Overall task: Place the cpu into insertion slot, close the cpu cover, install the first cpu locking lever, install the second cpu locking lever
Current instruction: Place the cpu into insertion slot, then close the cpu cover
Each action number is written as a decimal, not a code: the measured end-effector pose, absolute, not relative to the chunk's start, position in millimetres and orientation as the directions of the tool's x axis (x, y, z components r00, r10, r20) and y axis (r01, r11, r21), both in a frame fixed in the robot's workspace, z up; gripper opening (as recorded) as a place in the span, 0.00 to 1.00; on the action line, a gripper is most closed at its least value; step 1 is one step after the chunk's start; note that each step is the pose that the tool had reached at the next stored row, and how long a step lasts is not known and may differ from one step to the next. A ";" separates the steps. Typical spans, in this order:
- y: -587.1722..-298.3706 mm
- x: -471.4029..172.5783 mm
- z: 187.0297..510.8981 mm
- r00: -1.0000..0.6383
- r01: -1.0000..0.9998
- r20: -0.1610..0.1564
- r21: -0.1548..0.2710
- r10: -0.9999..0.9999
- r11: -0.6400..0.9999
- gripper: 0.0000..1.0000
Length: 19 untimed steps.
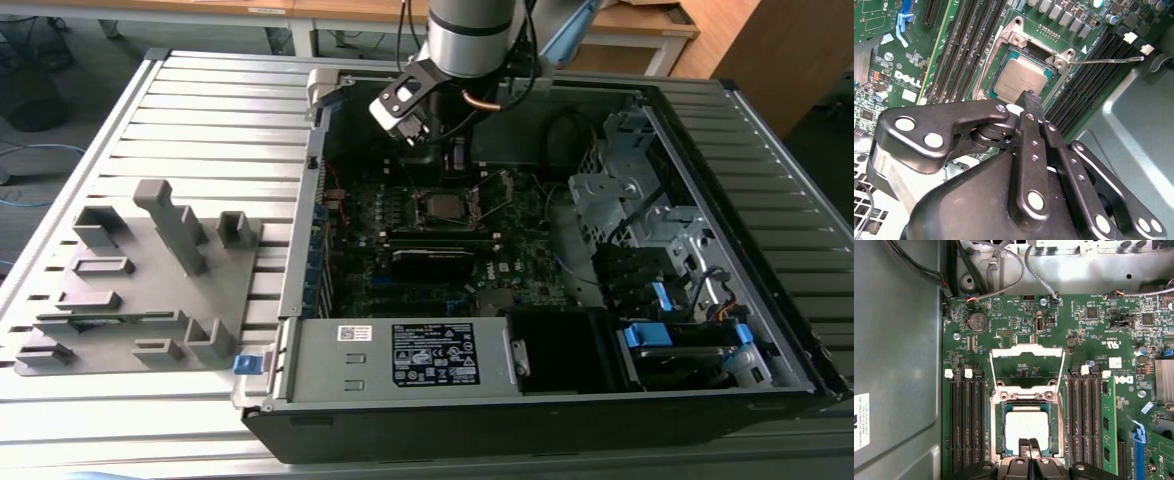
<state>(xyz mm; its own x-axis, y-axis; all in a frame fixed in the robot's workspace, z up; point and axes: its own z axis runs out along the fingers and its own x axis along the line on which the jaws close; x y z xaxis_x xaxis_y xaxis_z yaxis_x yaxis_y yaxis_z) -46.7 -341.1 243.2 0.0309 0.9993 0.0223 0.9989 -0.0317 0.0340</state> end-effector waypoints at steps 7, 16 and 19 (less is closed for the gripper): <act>-341.1 -45.3 243.2 0.031 0.999 0.022 0.034 0.999 -0.032 0.11; -341.1 -44.4 244.1 0.031 0.999 0.022 0.034 0.999 -0.032 0.11; -341.1 -44.4 244.7 0.031 0.999 0.022 0.034 0.999 -0.032 0.11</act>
<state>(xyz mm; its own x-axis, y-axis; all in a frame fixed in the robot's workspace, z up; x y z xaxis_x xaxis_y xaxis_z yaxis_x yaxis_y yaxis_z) -44.4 -341.1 244.7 0.0309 0.9993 0.0223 0.9989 -0.0317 0.0339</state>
